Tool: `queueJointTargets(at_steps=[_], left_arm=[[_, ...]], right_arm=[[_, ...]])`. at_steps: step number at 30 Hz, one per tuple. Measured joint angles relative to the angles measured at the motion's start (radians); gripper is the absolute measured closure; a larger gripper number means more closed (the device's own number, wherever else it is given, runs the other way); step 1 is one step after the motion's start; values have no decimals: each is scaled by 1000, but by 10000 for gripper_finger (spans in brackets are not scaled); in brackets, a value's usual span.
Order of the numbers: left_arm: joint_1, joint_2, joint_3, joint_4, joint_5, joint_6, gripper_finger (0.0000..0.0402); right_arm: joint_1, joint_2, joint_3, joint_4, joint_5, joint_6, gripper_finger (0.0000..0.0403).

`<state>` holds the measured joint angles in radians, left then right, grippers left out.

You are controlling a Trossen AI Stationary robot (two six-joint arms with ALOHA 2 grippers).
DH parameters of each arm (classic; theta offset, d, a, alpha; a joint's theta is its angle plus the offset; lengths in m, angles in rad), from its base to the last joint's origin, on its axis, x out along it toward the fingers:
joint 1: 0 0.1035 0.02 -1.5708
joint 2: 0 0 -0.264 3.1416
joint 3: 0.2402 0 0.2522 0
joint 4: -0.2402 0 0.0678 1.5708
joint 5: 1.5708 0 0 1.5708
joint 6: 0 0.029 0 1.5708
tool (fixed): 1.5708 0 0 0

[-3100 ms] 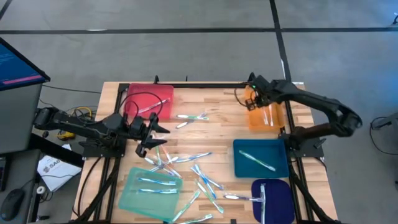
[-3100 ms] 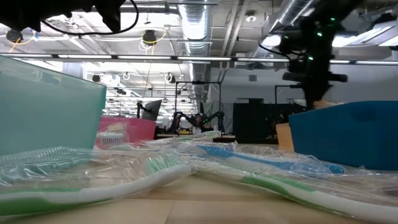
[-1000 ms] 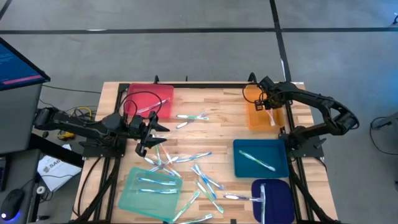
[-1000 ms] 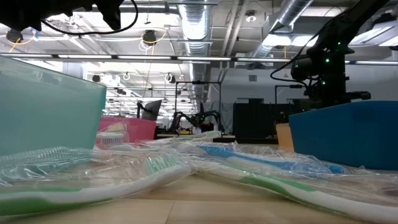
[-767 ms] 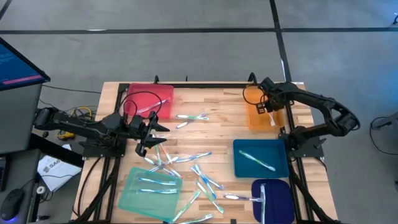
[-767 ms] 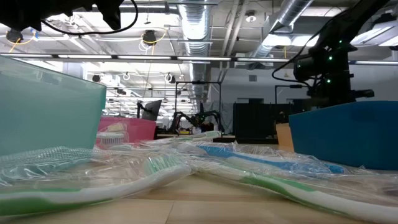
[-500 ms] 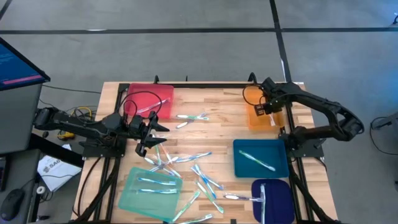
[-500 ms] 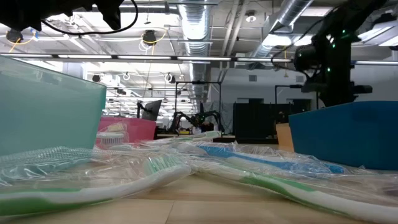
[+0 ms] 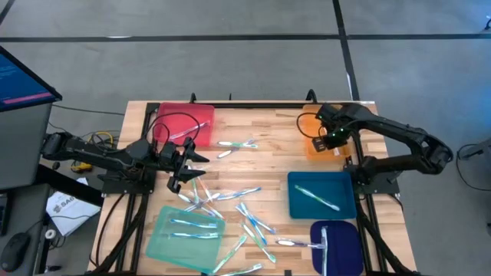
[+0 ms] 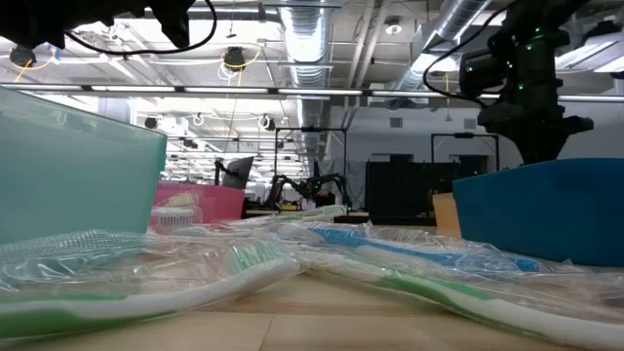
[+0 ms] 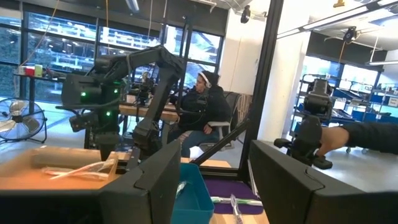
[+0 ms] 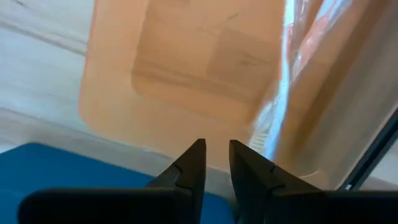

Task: Pick & Place Toothbrushes
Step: Put the orange toothbrush into the orange bin

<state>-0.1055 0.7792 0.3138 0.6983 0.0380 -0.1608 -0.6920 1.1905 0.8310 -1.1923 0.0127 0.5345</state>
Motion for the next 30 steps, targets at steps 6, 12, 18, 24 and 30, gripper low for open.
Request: queueJointTargets(at_steps=[6, 12, 18, 24, 30], left_arm=[[0, 0, 0, 0, 0, 0, 216], [0, 0, 0, 0, 0, -3, 216], [-10, 0, 0, 0, 0, -3, 216], [-13, 0, 0, 0, 0, -2, 216], [-13, 0, 0, 7, 0, 4, 216]], right_arm=[[45, 77, 0, -1, 44, 39, 337], [34, 184, 0, -13, 75, 29, 337], [-20, 245, -1, -25, 165, -15, 337], [-51, 218, -1, -23, 273, -14, 337], [-11, 101, -1, 79, 272, -57, 337]])
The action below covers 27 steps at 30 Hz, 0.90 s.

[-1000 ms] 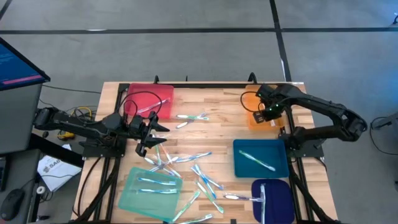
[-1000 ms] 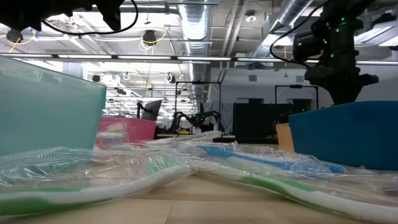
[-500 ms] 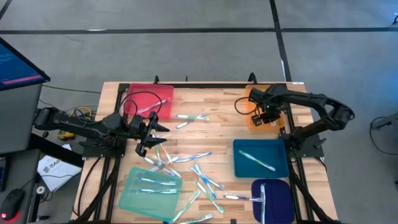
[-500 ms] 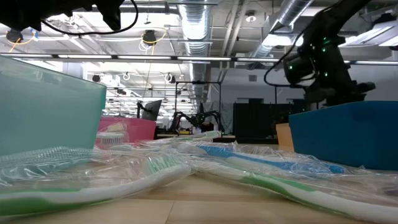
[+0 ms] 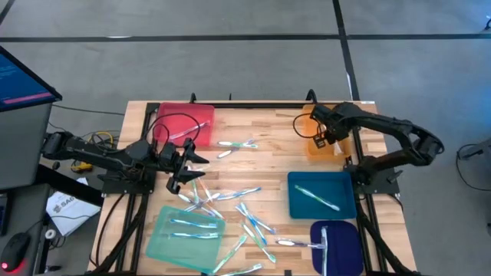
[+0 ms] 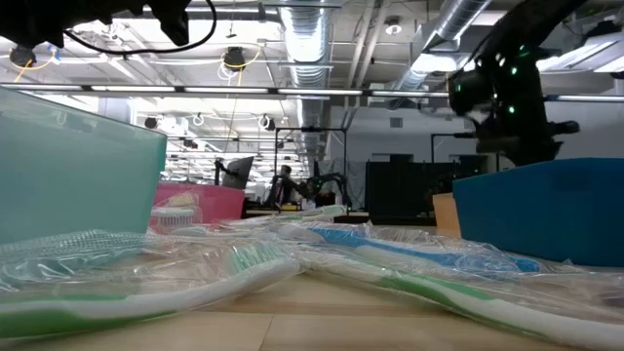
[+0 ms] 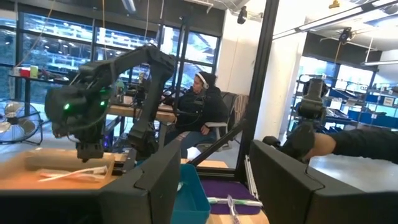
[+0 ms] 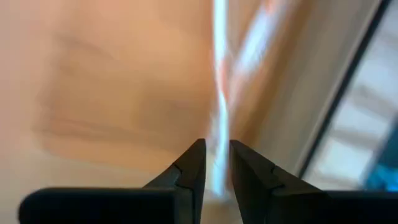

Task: Pick & Place Toothbrushes
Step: Put the orange toothbrush into the orange bin

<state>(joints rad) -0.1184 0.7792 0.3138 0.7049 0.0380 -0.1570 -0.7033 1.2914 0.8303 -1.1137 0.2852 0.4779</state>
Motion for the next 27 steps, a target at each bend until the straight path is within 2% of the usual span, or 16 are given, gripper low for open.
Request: queueJointTargets(at_steps=[4, 11, 14, 21, 27], left_arm=[[0, 0, 0, 5, 0, 1, 216], [0, 0, 0, 11, 0, 2, 216], [0, 0, 0, 12, 0, 2, 216], [0, 8, 0, 16, 18, -52, 216], [0, 7, 0, 35, 92, -91, 216]], right_arm=[[56, -130, 0, 163, -32, -44, 337], [173, -335, 0, 549, -155, -138, 337], [227, -386, 0, 713, -157, -146, 337], [356, -402, 1, 1008, -161, -171, 337], [458, -351, 1, 1088, -164, -189, 337]])
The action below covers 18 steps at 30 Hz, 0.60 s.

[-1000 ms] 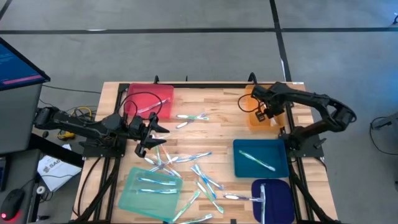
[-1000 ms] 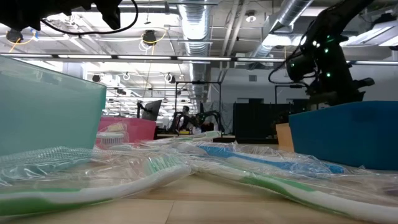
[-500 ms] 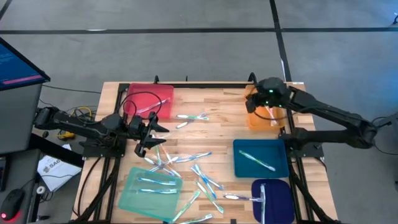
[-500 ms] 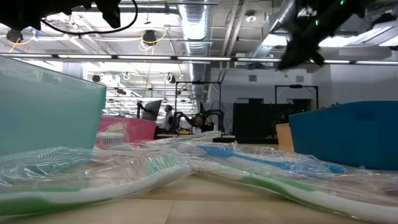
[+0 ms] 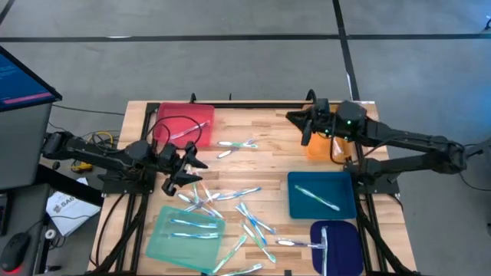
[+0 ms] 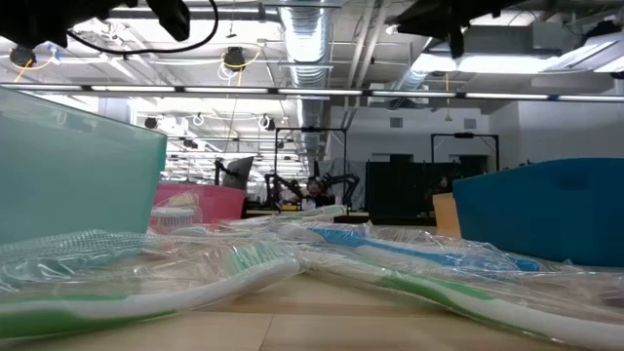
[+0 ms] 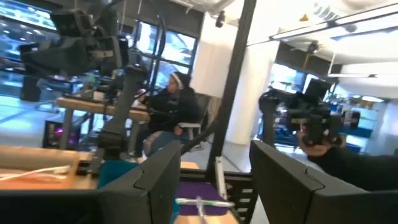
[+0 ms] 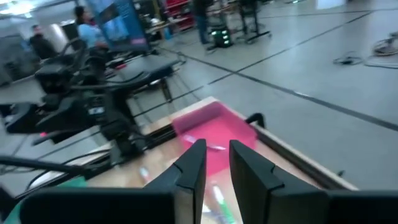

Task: Pick & Place Toothbrushes
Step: Put the orange toothbrush into the orange bin

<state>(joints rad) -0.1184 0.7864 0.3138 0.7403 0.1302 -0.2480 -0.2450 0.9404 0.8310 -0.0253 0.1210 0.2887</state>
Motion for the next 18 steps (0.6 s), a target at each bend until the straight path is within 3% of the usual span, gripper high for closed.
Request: queueJointTargets(at_steps=[10, 18], left_arm=[[0, -1, 0, 11, 2, -4, 216], [0, -1, 0, 61, 132, -67, 216]], right_arm=[[235, 135, 0, 53, -95, 39, 337], [397, 273, 0, 203, -98, -10, 337]])
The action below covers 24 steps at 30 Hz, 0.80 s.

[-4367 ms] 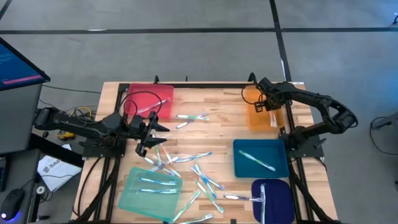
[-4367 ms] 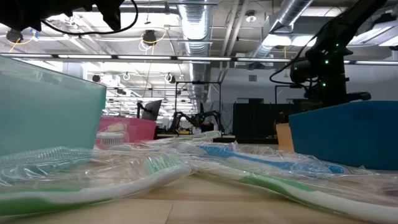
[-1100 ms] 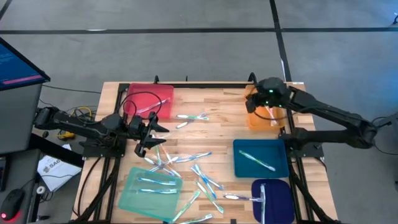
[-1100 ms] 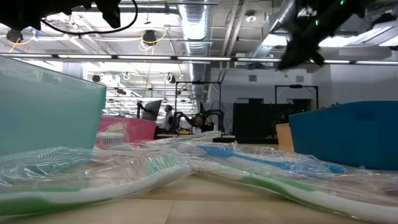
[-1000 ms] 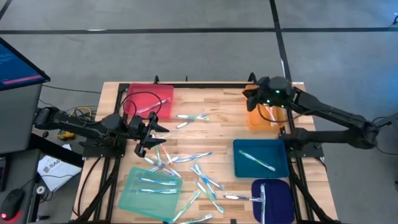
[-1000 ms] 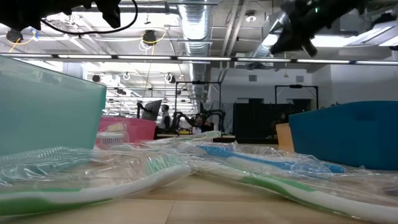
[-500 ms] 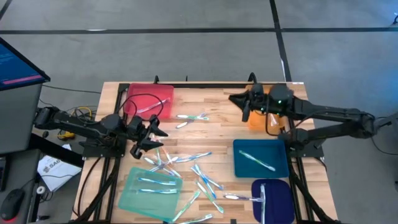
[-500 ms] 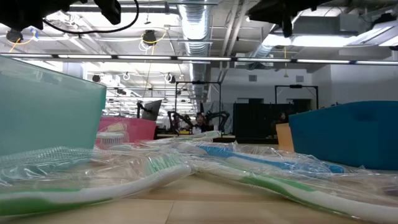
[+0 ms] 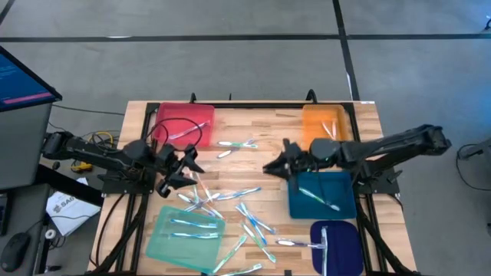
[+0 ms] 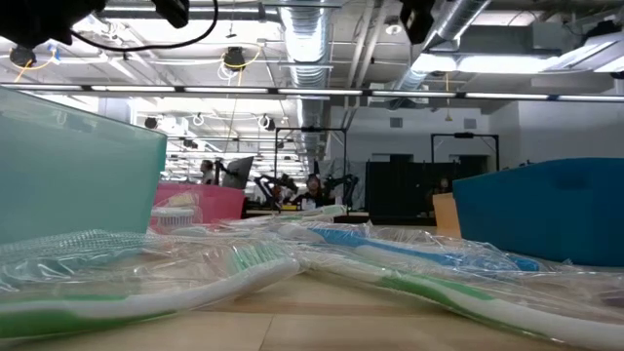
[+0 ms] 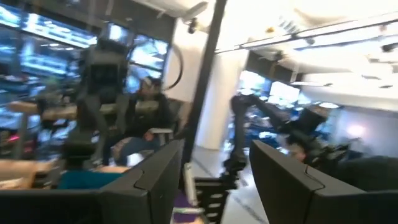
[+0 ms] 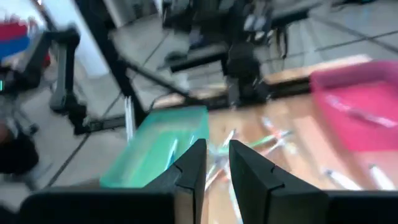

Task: Pick & Place Toothbrushes
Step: Put the orange toothbrush into the orange bin

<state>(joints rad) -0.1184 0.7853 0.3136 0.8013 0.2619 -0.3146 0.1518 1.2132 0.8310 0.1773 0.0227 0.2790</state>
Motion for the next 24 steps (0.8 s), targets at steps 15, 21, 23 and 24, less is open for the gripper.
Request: queueJointTargets(at_steps=[15, 21, 23, 24], left_arm=[[0, -1, 0, 46, 185, -84, 216], [-12, -1, 3, 52, 267, -77, 216], [-27, -1, 14, 52, 261, -60, 216], [-37, -1, 19, 50, 258, -52, 217]], right_arm=[[-32, 226, 56, 112, 30, -128, 269], [-30, 291, 166, 100, 29, -234, 201], [-28, 312, 196, 107, 30, -237, 183], [-26, 316, 201, 104, 30, -238, 176]])
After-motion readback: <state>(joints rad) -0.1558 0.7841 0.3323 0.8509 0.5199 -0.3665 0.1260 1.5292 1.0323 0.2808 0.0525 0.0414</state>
